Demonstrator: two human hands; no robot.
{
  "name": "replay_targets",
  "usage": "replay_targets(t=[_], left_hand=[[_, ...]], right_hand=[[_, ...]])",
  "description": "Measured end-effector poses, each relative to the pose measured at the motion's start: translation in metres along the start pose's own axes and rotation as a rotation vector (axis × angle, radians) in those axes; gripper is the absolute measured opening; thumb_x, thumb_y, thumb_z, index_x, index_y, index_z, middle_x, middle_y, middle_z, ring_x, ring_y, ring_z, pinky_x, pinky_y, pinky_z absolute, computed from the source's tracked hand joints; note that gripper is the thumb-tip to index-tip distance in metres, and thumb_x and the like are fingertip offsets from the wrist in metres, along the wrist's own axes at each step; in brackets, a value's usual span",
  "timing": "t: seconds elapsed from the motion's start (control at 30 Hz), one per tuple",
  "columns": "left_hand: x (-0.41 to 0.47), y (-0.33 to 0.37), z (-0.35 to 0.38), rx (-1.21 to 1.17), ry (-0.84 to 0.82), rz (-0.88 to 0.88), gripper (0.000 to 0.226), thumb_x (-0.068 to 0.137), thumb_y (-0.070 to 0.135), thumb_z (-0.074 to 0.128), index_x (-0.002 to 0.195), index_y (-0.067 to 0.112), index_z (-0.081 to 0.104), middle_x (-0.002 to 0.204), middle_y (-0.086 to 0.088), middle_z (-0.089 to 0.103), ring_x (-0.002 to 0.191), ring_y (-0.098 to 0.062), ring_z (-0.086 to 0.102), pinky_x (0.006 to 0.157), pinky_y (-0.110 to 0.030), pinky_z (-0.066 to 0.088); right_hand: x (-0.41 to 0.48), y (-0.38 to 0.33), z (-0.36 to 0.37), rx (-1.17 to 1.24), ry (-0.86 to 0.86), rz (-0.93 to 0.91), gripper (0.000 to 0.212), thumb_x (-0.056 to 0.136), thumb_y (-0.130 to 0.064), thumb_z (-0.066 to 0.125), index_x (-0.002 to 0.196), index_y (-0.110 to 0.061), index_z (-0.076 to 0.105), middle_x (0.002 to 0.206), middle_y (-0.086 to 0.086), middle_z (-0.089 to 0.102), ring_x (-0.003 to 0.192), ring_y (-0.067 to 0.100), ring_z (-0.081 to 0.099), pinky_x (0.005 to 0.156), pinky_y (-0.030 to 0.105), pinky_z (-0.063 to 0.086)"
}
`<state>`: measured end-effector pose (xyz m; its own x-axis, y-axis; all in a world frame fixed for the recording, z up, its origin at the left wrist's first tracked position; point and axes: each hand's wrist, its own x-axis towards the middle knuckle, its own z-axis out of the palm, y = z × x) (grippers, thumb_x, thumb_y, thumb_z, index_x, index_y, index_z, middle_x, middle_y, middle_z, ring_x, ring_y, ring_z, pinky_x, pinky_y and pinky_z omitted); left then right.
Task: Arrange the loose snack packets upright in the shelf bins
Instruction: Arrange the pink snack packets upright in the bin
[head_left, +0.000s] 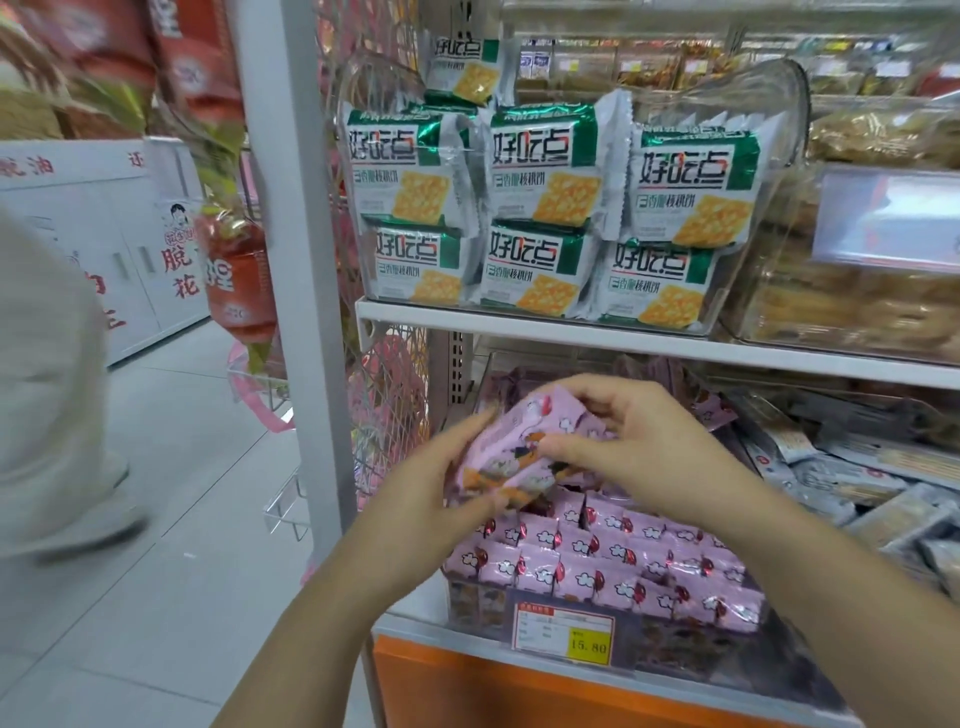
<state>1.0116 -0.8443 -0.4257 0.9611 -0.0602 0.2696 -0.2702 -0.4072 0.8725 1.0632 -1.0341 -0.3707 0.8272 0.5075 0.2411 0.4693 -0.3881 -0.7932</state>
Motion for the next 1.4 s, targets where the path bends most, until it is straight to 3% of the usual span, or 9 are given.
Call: replay_targets(t=[0.2, 0.27, 0.37, 0.43, 0.73, 0.9, 1.13, 1.27, 1.4], left_hand=[[0.009, -0.026, -0.008, 0.382, 0.204, 0.01, 0.046, 0.09, 0.024, 0.064, 0.131, 0.038, 0.048, 0.129, 0.017, 0.042, 0.12, 0.001, 0.039, 0.103, -0.019, 0.029], [0.01, -0.035, -0.003, 0.477, 0.126, -0.035, 0.04, 0.091, 0.026, 0.061, 0.13, 0.034, 0.054, 0.14, 0.009, 0.04, 0.13, -0.009, 0.037, 0.106, -0.022, 0.026], [0.01, -0.04, 0.005, 0.507, 0.076, -0.075, 0.035, 0.094, 0.025, 0.057, 0.128, 0.031, 0.058, 0.148, 0.005, 0.033, 0.137, -0.014, 0.03, 0.108, -0.022, 0.023], [0.011, -0.041, 0.006, 0.483, 0.067, -0.077, 0.034, 0.095, 0.024, 0.055, 0.128, 0.03, 0.058, 0.148, 0.005, 0.031, 0.137, -0.012, 0.03, 0.104, -0.016, 0.021], [0.013, -0.042, 0.006, 0.45, 0.041, -0.048, 0.033, 0.097, 0.022, 0.052, 0.128, 0.029, 0.057, 0.122, 0.01, 0.049, 0.104, -0.003, 0.047, 0.083, -0.013, 0.031], [0.014, -0.044, 0.006, 0.434, 0.042, -0.034, 0.032, 0.096, 0.021, 0.052, 0.126, 0.033, 0.058, 0.116, 0.011, 0.05, 0.096, -0.004, 0.05, 0.078, -0.011, 0.033], [0.012, -0.042, 0.005, 0.437, 0.048, -0.015, 0.032, 0.096, 0.021, 0.052, 0.126, 0.03, 0.058, 0.111, 0.016, 0.045, 0.085, 0.013, 0.046, 0.072, 0.005, 0.03], [0.011, -0.041, 0.006, 0.415, 0.052, -0.012, 0.032, 0.095, 0.02, 0.055, 0.124, 0.031, 0.059, 0.111, 0.018, 0.047, 0.084, 0.016, 0.048, 0.074, 0.004, 0.032], [0.013, -0.041, 0.007, 0.413, 0.063, -0.022, 0.033, 0.093, 0.016, 0.056, 0.12, 0.033, 0.061, 0.109, 0.018, 0.047, 0.079, 0.012, 0.054, 0.074, -0.004, 0.04]], right_hand=[[-0.002, 0.024, 0.004, -0.235, 0.278, 0.048, 0.036, 0.083, -0.029, 0.07, 0.118, -0.027, 0.061, 0.117, -0.013, 0.064, 0.048, -0.006, 0.05, 0.056, 0.008, 0.037], [-0.002, 0.03, 0.008, -0.35, 0.221, 0.089, 0.041, 0.084, -0.03, 0.069, 0.124, -0.027, 0.059, 0.127, -0.01, 0.06, 0.056, -0.01, 0.047, 0.064, 0.012, 0.035], [0.002, 0.029, 0.007, -0.454, 0.088, 0.124, 0.047, 0.085, -0.033, 0.067, 0.13, -0.024, 0.054, 0.137, -0.007, 0.053, 0.112, 0.006, 0.055, 0.092, 0.018, 0.034], [0.008, 0.024, 0.004, -0.506, 0.013, 0.122, 0.05, 0.085, -0.035, 0.067, 0.132, -0.022, 0.053, 0.138, -0.005, 0.052, 0.126, 0.012, 0.047, 0.098, 0.023, 0.035], [0.041, 0.005, 0.016, -0.688, -0.276, 0.067, 0.049, 0.085, -0.036, 0.068, 0.128, -0.014, 0.057, 0.124, 0.005, 0.061, 0.101, 0.02, 0.059, 0.083, 0.031, 0.046], [0.046, 0.023, 0.021, -0.681, -0.353, 0.078, 0.033, 0.084, -0.037, 0.069, 0.084, -0.005, 0.061, 0.077, 0.011, 0.054, 0.065, 0.022, 0.045, 0.057, 0.03, 0.029], [0.044, 0.044, 0.029, -0.711, -0.5, 0.065, 0.045, 0.087, -0.043, 0.064, 0.119, -0.012, 0.061, 0.113, 0.006, 0.064, 0.097, 0.023, 0.058, 0.079, 0.033, 0.044], [0.04, 0.047, 0.029, -0.703, -0.519, 0.049, 0.041, 0.089, -0.043, 0.06, 0.117, -0.013, 0.062, 0.114, 0.008, 0.064, 0.105, 0.026, 0.057, 0.091, 0.044, 0.045], [0.039, 0.048, 0.034, -0.743, -0.494, 0.017, 0.034, 0.091, -0.039, 0.058, 0.111, -0.011, 0.061, 0.099, 0.007, 0.062, 0.092, 0.024, 0.056, 0.082, 0.038, 0.045]])
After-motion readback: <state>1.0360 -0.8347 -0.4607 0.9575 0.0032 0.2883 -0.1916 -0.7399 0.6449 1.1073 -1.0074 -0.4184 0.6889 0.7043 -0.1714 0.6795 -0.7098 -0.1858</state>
